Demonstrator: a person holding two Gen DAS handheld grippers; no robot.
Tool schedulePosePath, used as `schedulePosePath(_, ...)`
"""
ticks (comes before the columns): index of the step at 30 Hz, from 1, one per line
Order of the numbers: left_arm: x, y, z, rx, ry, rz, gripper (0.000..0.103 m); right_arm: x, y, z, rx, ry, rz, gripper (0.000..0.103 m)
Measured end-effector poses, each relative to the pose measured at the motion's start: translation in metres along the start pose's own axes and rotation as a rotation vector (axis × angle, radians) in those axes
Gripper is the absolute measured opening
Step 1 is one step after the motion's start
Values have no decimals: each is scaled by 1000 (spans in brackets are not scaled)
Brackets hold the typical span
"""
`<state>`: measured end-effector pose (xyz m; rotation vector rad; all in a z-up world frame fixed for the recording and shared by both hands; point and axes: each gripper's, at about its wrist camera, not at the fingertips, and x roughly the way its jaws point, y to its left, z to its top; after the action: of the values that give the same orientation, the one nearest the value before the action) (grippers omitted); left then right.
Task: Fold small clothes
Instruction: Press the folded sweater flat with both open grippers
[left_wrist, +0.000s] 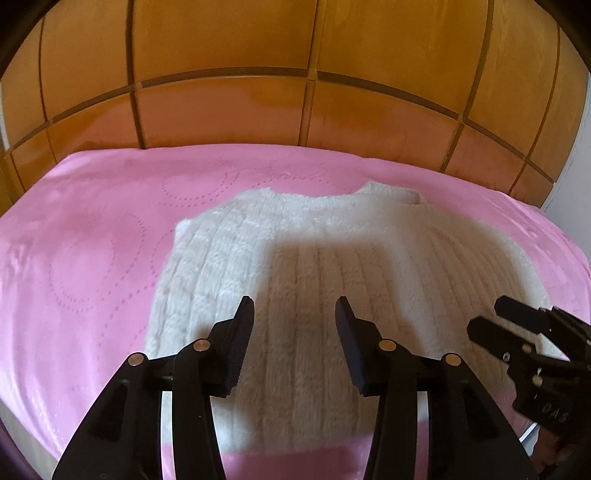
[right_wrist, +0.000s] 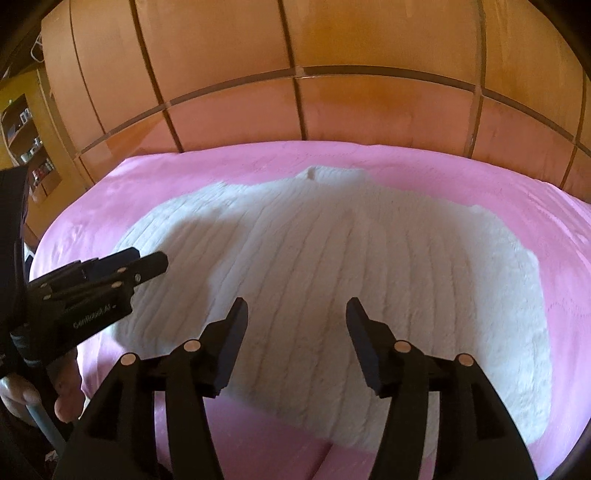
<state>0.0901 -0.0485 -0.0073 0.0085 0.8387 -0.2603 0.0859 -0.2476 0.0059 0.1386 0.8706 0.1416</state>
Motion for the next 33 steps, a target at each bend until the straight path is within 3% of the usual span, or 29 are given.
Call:
schedulePosePath(8, -5, 13, -13, -20, 18, 23, 45, -3, 7, -17, 0, 10, -22, 57)
schedulePosePath(15, 6, 23, -23, -23, 50, 42, 45, 12, -12, -36, 38, 55, -41, 57)
schedulePosePath(23, 7, 28, -26, -31, 52, 50, 45, 6, -28, -37, 96, 57, 15, 58)
schedulePosePath(25, 2, 28, -26, -28, 46, 57, 45, -10, -41, -31, 144, 24, 34, 61)
schedulePosePath(27, -5, 28, -26, -31, 37, 63, 45, -29, -63, -26, 204, -31, 14, 73)
schedulePosePath(31, -17, 34, -28, -70, 24, 38, 45, -58, -135, -32, 391, -85, -91, 76)
schedulePosePath(33, -21, 34, -29, -75, 18, 25, 52, -67, -170, -44, 495, -93, -121, 77)
